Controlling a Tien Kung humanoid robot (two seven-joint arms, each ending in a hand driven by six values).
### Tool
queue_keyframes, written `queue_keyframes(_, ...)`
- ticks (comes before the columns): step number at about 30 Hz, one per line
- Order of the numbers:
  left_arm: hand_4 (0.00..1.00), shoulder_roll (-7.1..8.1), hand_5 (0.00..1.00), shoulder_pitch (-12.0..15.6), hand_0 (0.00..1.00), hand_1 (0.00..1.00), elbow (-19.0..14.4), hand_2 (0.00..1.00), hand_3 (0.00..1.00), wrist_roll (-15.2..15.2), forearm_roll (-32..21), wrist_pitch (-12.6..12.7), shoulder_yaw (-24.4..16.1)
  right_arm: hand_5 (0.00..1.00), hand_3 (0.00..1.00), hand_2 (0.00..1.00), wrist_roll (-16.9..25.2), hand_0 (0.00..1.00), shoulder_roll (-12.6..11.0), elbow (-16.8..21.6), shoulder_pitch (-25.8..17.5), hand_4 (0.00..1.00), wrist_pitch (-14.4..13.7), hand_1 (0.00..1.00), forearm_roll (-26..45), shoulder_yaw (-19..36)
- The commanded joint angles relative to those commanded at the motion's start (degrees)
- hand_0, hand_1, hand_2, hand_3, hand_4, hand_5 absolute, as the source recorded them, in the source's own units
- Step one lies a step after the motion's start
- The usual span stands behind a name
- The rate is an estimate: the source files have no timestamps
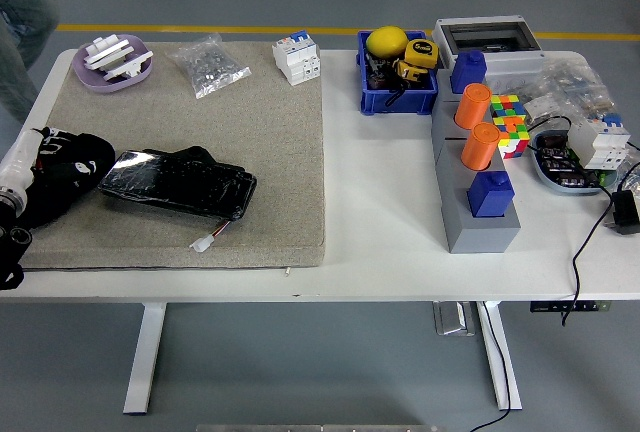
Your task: Pick the rag up,wipe the panel,place it on the desk
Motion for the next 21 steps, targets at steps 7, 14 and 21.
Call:
queue_keyframes(7, 0.908, -0.17, 0.292, 0.15, 0.796, 0.837, 0.38, 0.788, 0.668, -0.3, 0.81, 1.53, -2.77, 0.534, 0.619, 0.664, -0.21, 0.771, -0.07, 0.12, -0.05, 0.998, 0.37, 0.319, 0.22, -0.55)
queue_keyframes(14, 0.904, 0.43, 0.287, 0.21, 0.797, 0.837, 0.92, 0.787, 0.661, -0.08, 0.26, 1.01, -2.7, 0.534, 0.619, 0.664, -0.23, 0.77, -0.12, 0.17, 0.14, 0.998, 0.38, 0.316, 0.05, -0.53)
queue_keyframes(21, 0.893, 0.07, 0.275, 0.04, 0.796, 0.836, 1.29, 0.786, 0.656, -0.13, -0.39, 0.51, -0.38, 0.535, 0.619, 0.664, -0.2, 0.769, -0.04, 0.25, 0.27, 0.998, 0.12, 0.316, -1.04, 0.59)
